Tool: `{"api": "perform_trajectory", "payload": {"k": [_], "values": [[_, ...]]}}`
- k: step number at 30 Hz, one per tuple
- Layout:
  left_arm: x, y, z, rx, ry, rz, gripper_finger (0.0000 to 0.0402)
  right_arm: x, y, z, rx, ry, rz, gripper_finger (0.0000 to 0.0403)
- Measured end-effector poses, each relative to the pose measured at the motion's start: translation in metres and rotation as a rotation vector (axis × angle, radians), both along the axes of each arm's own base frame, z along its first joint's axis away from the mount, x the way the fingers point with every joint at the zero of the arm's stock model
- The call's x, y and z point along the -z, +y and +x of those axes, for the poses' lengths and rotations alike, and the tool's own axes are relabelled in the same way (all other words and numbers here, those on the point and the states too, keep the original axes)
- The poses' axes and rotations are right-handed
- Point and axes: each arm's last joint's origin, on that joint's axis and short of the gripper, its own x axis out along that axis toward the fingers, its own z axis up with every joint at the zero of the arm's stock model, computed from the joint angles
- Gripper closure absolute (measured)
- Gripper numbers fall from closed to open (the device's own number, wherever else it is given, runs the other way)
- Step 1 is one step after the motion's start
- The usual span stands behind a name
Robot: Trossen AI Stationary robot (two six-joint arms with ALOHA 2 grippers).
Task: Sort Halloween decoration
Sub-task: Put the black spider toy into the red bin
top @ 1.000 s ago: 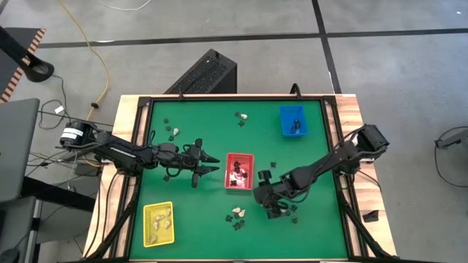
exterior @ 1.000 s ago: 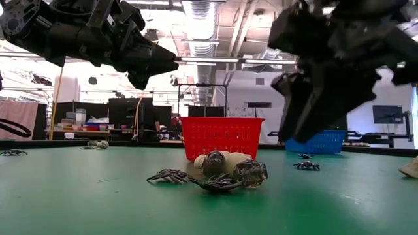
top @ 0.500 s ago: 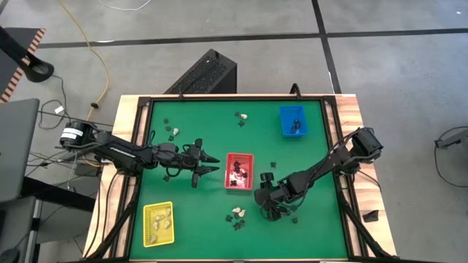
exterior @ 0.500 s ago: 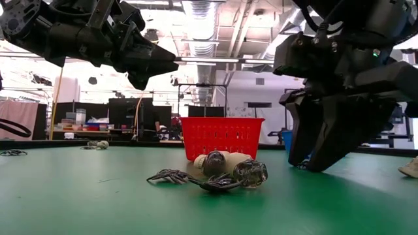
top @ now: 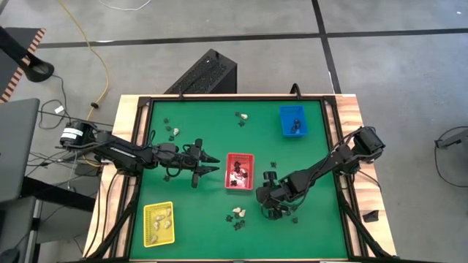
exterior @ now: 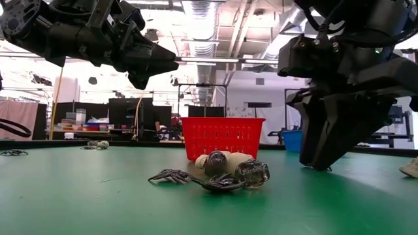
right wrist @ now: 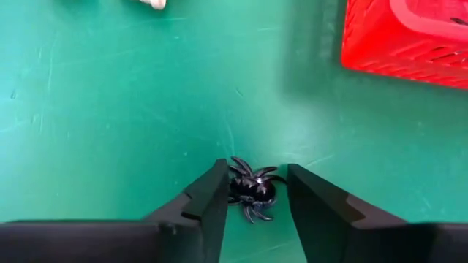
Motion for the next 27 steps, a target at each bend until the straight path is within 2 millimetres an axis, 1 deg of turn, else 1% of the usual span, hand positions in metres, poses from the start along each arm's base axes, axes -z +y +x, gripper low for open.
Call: {"api": "perform_trajectory", "payload": {"k": [4,8,14,20,27], "values": [[0.000,0.000,0.000,0.000,0.000,0.000,0.0283,0.000,0.000,0.000,-0.005,-0.001,-0.002,0.0250],[0.000,0.000,0.000,0.000,0.000,0.000,0.0283,0.000,0.000,0.000,-0.005,-0.002,-0.002,0.0256],[0.000,0.000,0.000,0.000,0.000,0.000,0.0283,-0.003,0.001,0.001,-0.008,-0.001,-0.004,0.0255],[0.000,0.000,0.000,0.000,0.000,0.000,0.0283,-0.016,0.003,0.008,-0.027,0.007,-0.018,0.0253],[0.000,0.000,0.000,0.005,0.000,-0.001,0.0283,-0.017,0.003,0.004,-0.026,0.067,-0.041,0.0253]]}}
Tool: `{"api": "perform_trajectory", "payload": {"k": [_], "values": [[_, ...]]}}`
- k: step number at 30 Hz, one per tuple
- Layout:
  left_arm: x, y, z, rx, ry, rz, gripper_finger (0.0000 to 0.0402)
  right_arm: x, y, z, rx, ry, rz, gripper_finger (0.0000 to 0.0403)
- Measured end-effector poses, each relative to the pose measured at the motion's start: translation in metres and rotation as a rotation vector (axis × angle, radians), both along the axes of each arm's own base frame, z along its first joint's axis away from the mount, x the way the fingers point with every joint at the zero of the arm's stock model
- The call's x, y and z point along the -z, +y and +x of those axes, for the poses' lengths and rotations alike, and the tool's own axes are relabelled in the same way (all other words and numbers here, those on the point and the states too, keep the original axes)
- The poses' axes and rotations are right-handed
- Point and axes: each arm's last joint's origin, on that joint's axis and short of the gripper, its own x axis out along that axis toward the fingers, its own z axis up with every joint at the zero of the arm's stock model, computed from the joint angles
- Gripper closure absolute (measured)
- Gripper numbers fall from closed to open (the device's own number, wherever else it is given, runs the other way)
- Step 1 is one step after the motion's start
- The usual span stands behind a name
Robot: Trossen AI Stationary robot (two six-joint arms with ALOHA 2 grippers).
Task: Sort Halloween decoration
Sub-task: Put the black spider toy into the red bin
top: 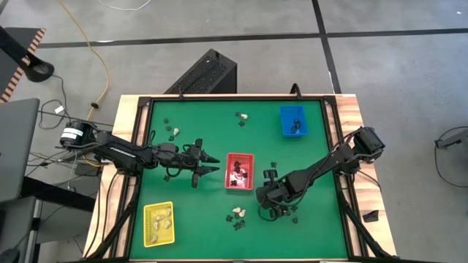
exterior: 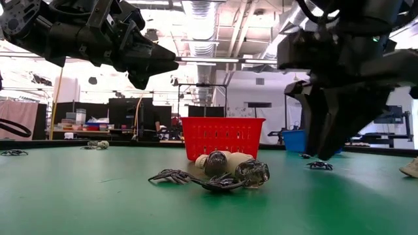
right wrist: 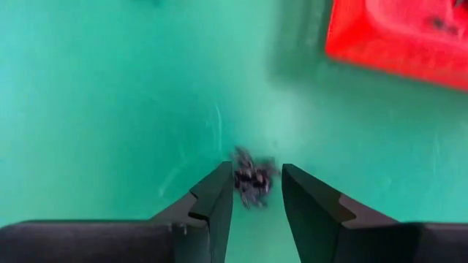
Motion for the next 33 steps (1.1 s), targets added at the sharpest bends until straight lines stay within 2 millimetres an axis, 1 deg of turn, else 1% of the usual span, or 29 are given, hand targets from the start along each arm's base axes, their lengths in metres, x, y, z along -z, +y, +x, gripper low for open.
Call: {"api": "perform_trajectory", "payload": {"k": [5,13,16,19,24,29,33], "values": [[0.0000,-0.0001,0.0000,0.002,0.000,0.000,0.0283,0.0015,-0.0006,-0.0040,-0.003,0.040,-0.017,0.0253],[0.0000,-0.0001,0.0000,0.002,0.000,0.000,0.0283,0.0013,0.0018,-0.0040,-0.016,0.040,0.006,0.0249],[0.0000,-0.0001,0.0000,0.002,0.000,0.000,0.0283,0.0012,0.0019,-0.0037,-0.015,0.037,0.007,0.0235],[0.0000,-0.0001,0.0000,0.002,0.000,0.000,0.0283,0.0020,0.0027,-0.0018,-0.015,0.005,0.021,0.0214],[0.0000,-0.0001,0.0000,0.002,0.000,0.000,0.0283,0.0025,0.0022,-0.0020,-0.014,0.007,0.020,0.0182],[0.0000,-0.0001,0.0000,0.002,0.000,0.000,0.0283,0.0032,0.0018,-0.0016,-0.012,0.008,0.019,0.0175],[0.0000,-0.0001,0.0000,0.002,0.000,0.000,0.0283,0.0093,0.0010,0.0002,-0.006,0.024,0.014,0.0175]]}}
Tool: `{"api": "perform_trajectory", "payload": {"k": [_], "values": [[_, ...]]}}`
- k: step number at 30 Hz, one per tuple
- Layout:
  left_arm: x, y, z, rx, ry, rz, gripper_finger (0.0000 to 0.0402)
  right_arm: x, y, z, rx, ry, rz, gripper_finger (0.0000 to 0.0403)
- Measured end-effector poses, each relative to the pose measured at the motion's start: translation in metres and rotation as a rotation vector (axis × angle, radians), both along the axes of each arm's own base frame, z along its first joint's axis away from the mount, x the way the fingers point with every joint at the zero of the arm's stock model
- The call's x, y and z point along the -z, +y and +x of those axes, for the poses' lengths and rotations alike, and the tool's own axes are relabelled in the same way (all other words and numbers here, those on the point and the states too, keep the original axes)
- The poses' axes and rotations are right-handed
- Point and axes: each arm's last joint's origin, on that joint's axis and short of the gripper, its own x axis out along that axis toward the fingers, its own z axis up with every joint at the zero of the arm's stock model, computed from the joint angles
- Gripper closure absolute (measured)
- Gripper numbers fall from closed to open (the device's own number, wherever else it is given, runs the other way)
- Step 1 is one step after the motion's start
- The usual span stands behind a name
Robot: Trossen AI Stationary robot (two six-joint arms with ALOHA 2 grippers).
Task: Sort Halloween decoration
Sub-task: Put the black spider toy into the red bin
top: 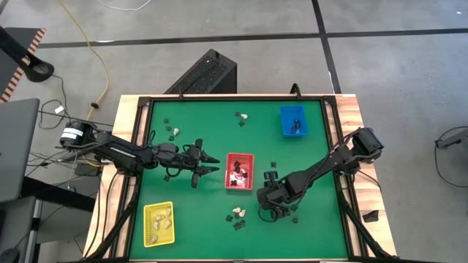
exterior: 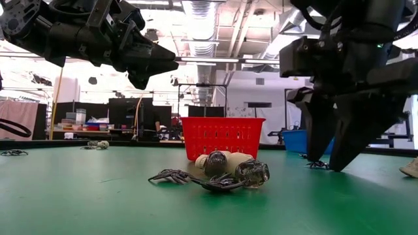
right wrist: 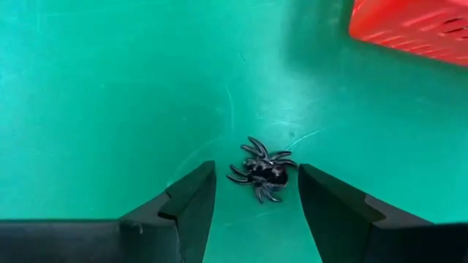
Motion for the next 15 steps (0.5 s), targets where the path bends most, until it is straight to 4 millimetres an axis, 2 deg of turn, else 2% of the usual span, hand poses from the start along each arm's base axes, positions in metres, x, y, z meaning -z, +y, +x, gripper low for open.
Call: {"api": "perform_trajectory", "payload": {"k": [7,15], "values": [[0.0000,0.0000,0.0000,0.000,0.000,0.000,0.0283,0.0022,0.0003,0.0005,0.000,0.007,-0.003,0.0177],[0.0000,0.0000,0.0000,0.000,0.000,0.000,0.0283,0.0025,-0.0004,0.0006,0.001,0.010,-0.004,0.0205]]}}
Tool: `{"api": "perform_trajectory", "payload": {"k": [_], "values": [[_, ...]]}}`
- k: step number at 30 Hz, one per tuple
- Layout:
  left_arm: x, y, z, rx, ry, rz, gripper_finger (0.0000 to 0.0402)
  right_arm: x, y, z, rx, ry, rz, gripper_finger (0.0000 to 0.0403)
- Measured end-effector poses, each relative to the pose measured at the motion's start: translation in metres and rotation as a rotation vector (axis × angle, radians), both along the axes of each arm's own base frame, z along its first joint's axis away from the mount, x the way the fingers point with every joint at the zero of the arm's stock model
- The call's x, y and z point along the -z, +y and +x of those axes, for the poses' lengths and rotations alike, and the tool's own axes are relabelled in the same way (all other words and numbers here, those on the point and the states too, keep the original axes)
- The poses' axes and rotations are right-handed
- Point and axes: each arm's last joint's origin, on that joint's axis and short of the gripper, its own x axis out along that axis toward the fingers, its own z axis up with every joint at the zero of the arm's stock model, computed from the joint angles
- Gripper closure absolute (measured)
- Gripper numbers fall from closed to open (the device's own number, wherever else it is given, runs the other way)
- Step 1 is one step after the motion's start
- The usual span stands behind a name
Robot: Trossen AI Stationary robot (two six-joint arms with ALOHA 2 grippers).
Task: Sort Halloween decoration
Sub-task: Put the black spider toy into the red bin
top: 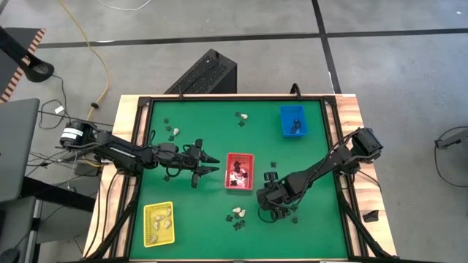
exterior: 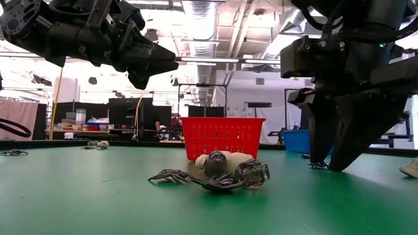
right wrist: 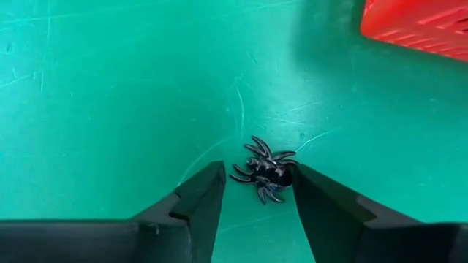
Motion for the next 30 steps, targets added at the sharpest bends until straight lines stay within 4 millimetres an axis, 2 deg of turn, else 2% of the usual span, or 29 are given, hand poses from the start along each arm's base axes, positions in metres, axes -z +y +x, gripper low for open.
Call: {"api": "perform_trajectory", "payload": {"k": [8,15,26,30], "values": [[0.000,0.000,0.000,0.000,0.000,0.000,0.0283,0.001,-0.001,0.001,0.001,-0.002,0.012,0.0213],[0.000,0.000,0.000,0.016,0.001,-0.006,0.0283,0.013,-0.004,0.000,0.011,0.020,0.045,0.0213],[0.000,0.000,0.000,0.016,0.000,-0.006,0.0283,0.012,-0.004,0.001,0.014,0.012,0.053,0.0213],[0.000,0.000,0.000,0.015,0.000,-0.006,0.0283,0.003,-0.004,0.002,0.013,-0.009,0.063,0.0214]]}}
